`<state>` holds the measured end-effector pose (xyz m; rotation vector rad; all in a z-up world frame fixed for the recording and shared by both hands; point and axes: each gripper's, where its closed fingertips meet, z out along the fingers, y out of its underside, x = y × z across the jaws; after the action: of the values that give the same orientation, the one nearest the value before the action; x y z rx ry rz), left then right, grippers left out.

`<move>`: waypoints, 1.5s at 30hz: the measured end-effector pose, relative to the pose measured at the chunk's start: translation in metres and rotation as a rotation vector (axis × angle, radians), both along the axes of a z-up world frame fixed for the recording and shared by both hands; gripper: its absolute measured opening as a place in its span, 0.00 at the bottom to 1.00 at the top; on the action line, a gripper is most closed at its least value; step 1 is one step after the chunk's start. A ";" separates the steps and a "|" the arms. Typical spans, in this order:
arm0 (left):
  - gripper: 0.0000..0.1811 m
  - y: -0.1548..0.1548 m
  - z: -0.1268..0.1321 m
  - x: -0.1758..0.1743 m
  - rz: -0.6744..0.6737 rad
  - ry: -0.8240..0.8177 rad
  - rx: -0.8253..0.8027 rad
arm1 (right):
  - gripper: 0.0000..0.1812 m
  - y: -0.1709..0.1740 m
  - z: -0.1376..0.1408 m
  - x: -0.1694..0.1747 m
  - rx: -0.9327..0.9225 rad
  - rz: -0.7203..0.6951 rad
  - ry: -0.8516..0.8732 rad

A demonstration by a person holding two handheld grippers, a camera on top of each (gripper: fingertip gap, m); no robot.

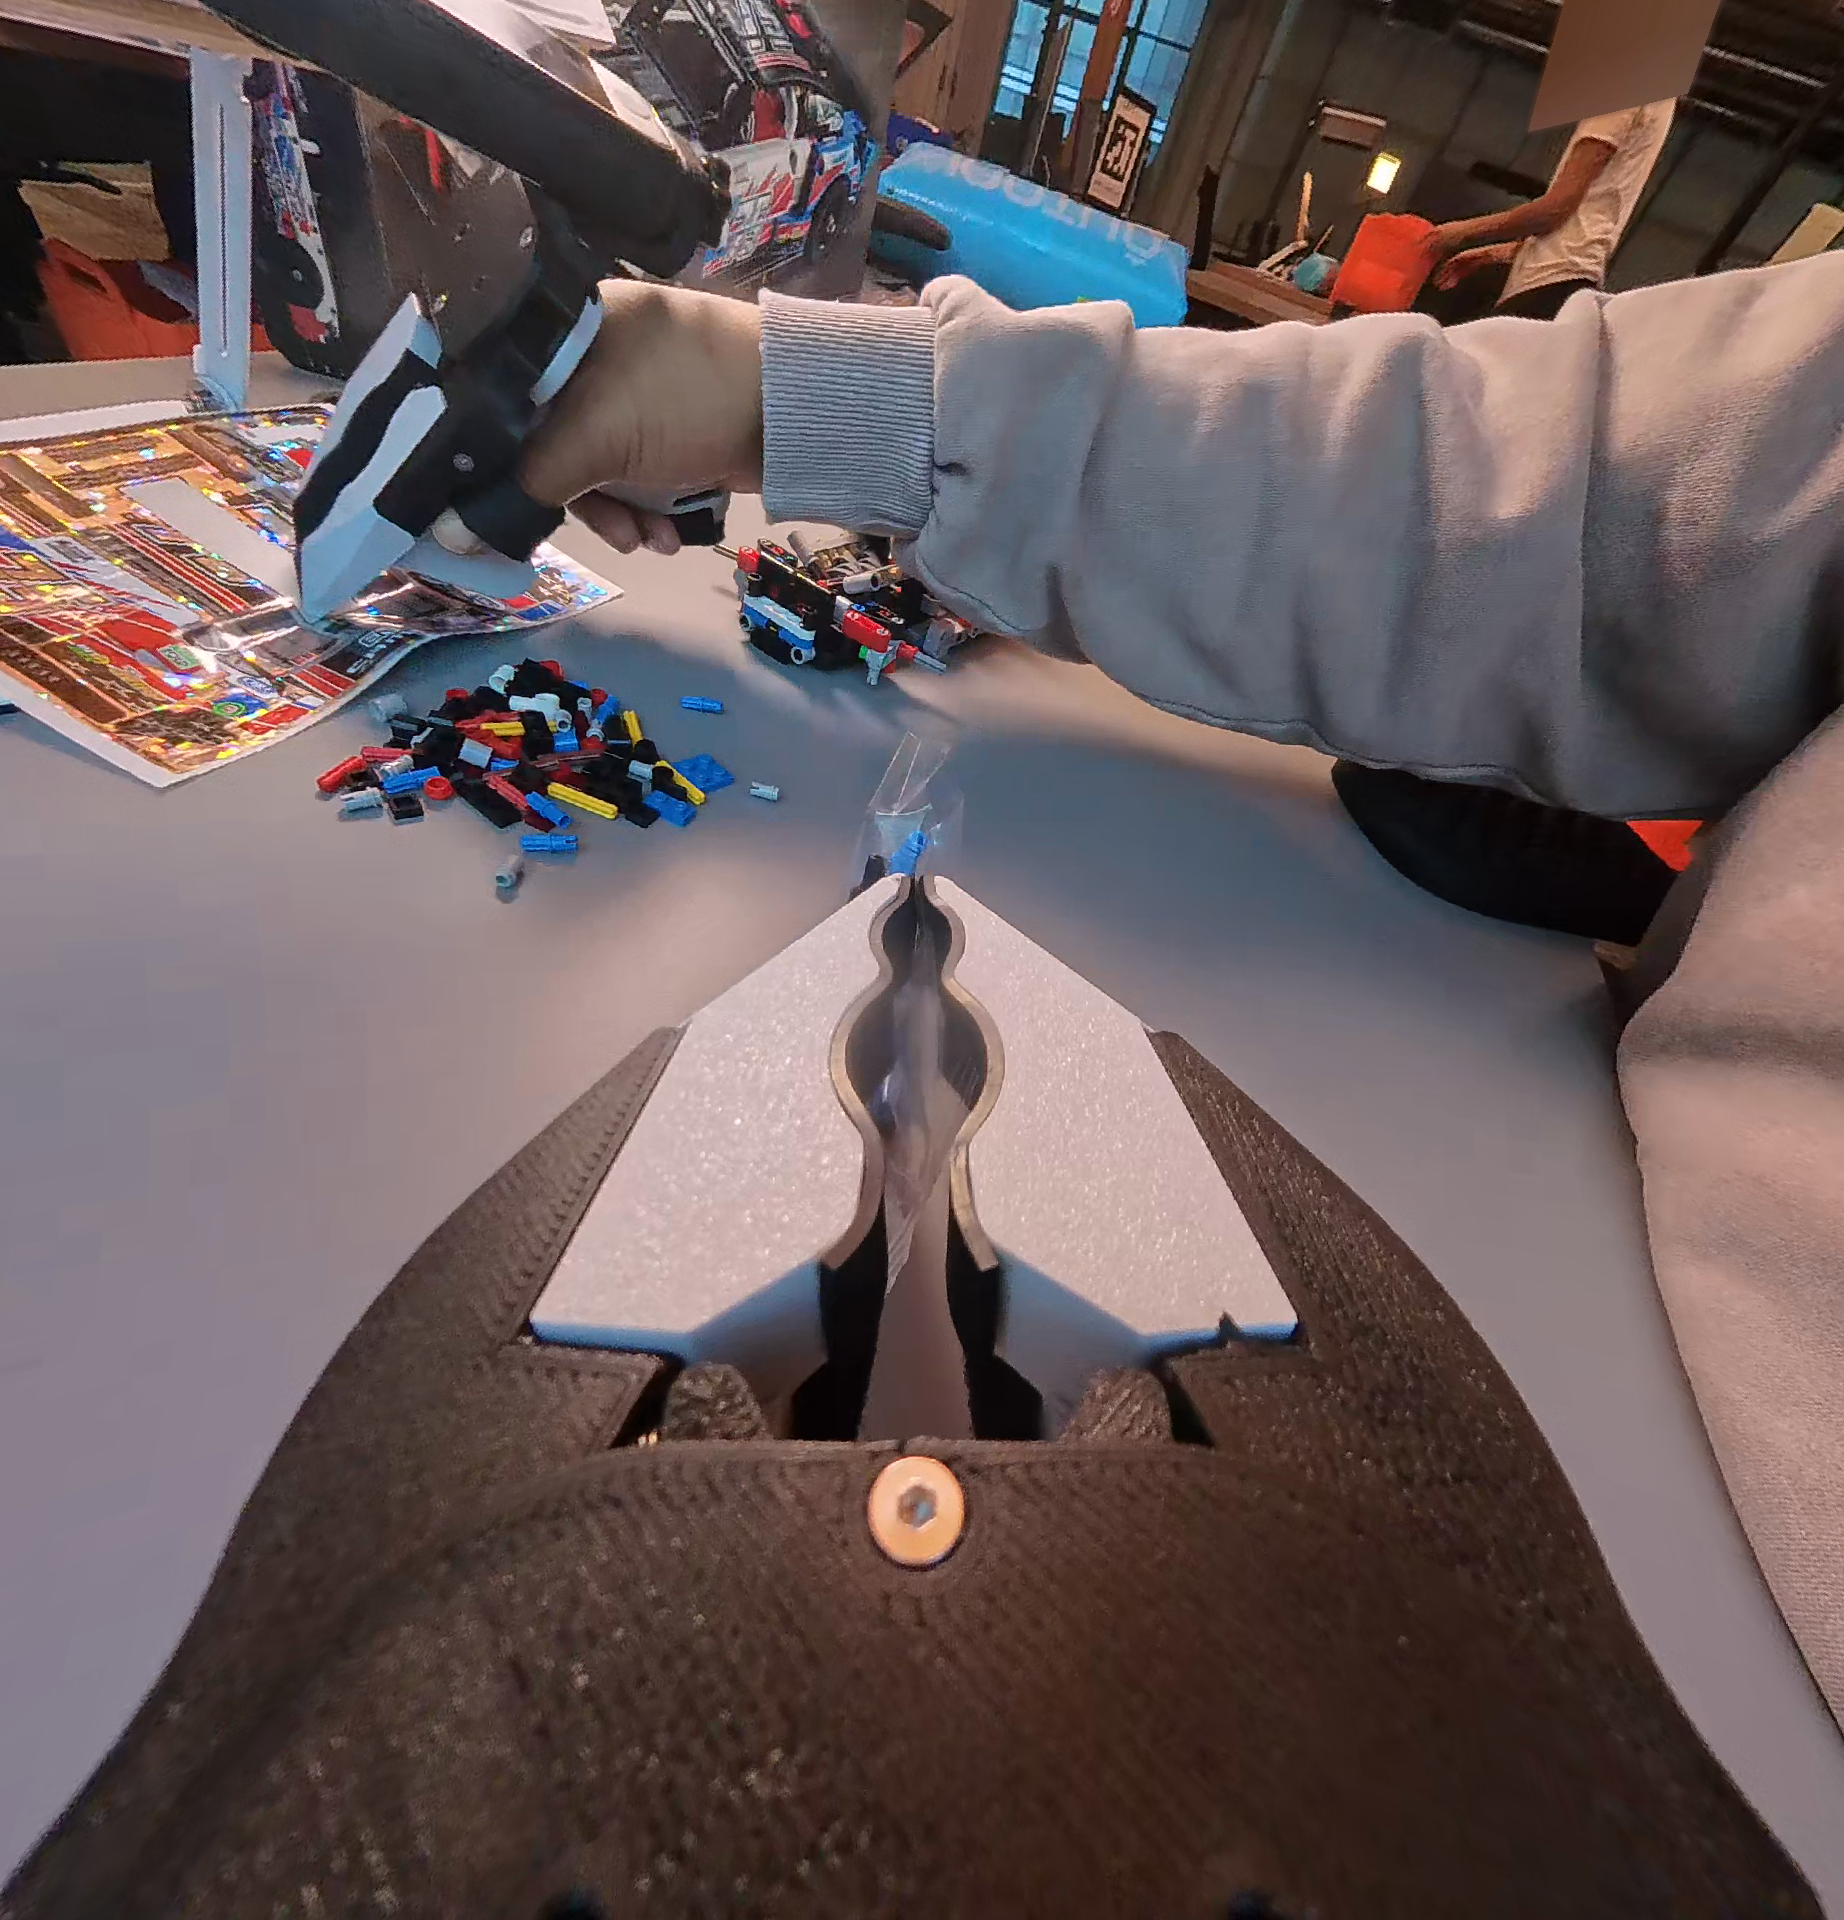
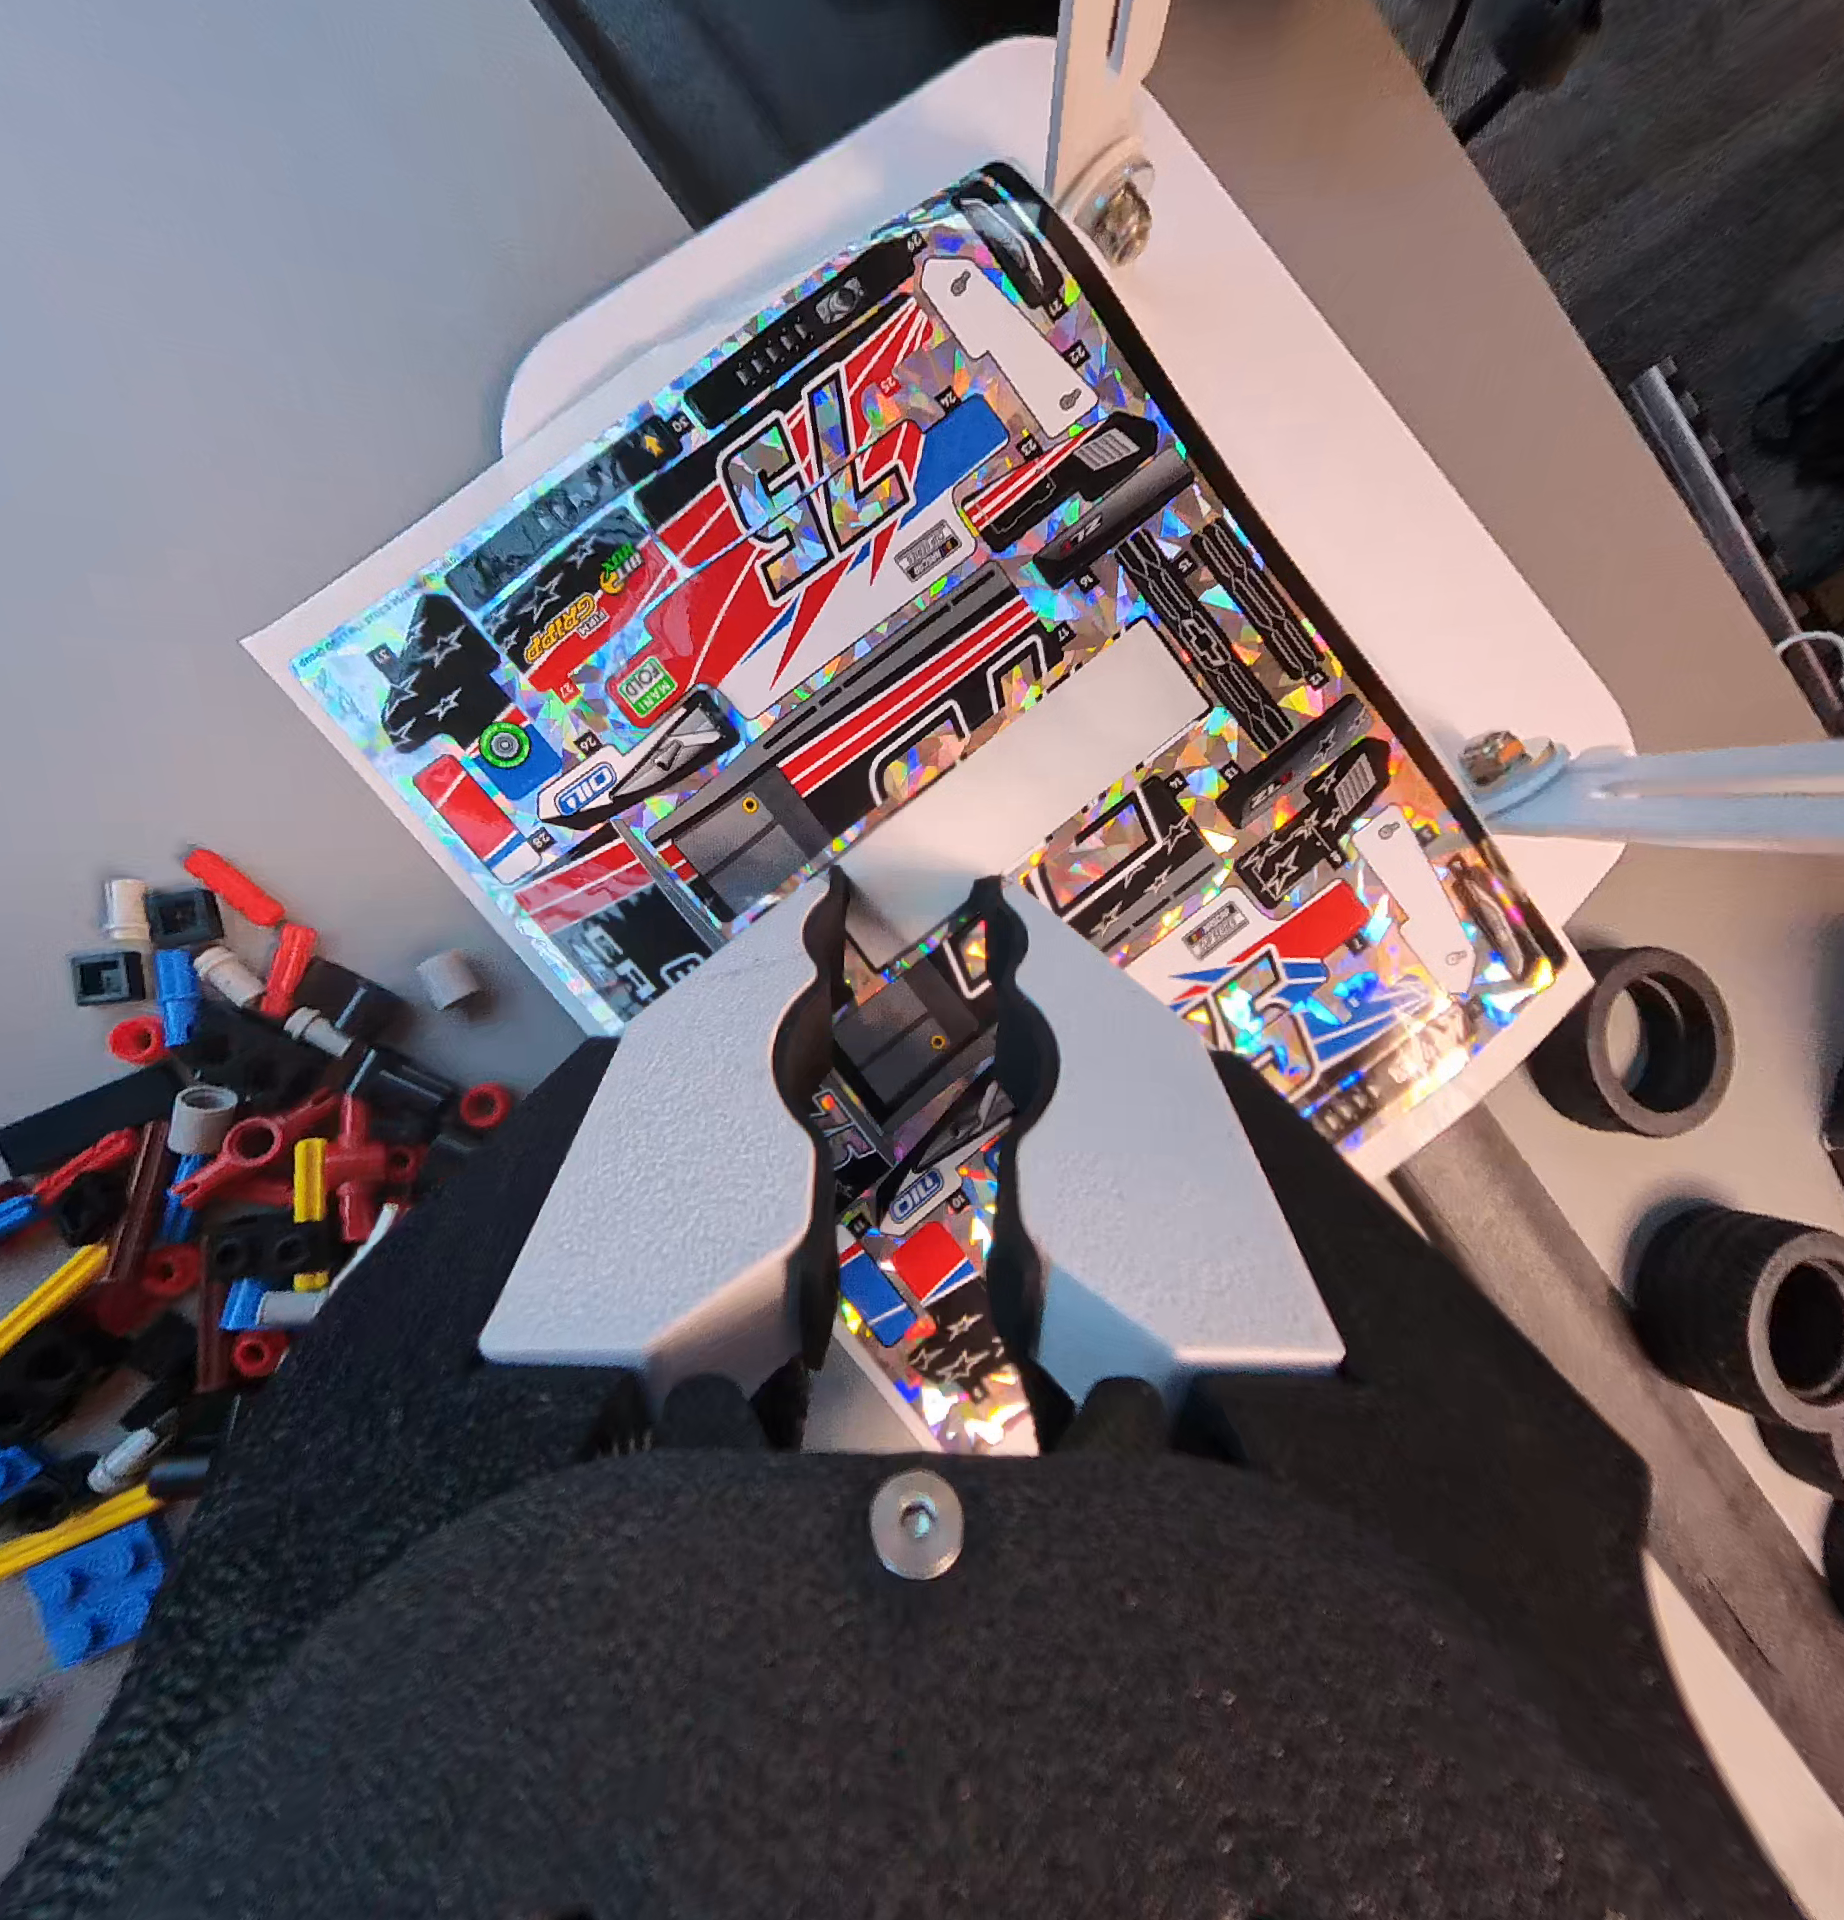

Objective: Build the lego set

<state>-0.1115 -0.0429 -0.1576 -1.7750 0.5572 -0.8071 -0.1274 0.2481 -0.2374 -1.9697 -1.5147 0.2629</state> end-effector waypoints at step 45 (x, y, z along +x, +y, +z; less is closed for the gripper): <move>0.04 0.038 -0.010 -0.054 0.259 -0.181 -0.177 | 0.01 -0.270 0.027 0.018 -0.671 0.375 0.428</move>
<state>-0.1654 -0.0050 -0.1676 -1.8643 0.1355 -0.8437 -0.1091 -0.0220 -0.2099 -1.8858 -1.6096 1.4115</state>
